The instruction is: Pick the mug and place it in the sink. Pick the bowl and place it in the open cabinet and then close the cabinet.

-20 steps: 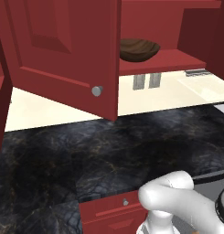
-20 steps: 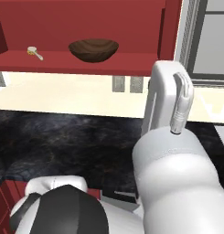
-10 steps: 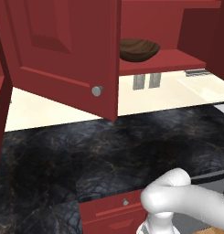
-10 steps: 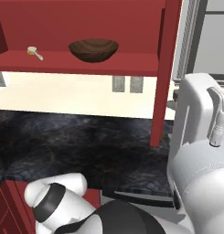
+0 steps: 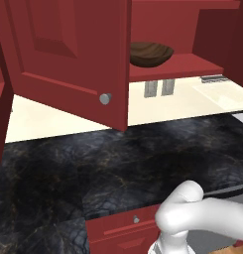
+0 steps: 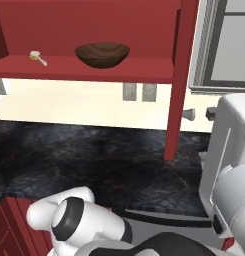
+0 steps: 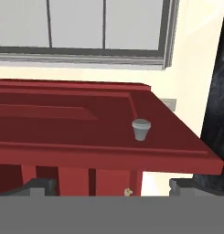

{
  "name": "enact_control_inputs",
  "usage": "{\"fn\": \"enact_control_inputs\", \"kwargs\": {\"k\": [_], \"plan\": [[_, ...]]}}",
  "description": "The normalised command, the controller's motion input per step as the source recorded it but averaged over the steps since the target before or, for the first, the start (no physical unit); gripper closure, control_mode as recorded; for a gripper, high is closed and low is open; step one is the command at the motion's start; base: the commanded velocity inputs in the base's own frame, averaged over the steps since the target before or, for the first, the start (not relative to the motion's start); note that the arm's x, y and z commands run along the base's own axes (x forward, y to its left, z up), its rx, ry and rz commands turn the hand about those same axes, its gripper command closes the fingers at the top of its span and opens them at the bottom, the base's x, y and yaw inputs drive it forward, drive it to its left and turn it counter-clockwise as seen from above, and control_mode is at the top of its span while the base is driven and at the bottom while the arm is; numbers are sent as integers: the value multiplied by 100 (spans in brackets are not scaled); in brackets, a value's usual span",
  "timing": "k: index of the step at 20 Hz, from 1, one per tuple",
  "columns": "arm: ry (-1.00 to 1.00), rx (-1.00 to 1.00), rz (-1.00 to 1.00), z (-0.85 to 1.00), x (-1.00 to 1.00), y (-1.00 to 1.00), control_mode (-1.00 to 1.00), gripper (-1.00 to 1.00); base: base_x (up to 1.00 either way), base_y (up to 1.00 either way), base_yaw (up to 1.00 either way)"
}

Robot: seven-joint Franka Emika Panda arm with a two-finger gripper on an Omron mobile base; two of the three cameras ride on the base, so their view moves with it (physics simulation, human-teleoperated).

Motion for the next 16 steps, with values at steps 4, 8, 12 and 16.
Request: {"fn": "enact_control_inputs", "kwargs": {"k": [4, 8, 12, 16], "plan": [[0, 0, 10, 0, 26, -11, -100, -100, 0, 0, 0], [0, 0, 10, 0, 31, -3, -100, -100, 0, 0, 0], [0, 0, 8, -14, 40, 0, -100, -100, 0, 0, 0], [0, 0, 8, -11, 43, 0, -100, -100, 0, 0, 0]]}}
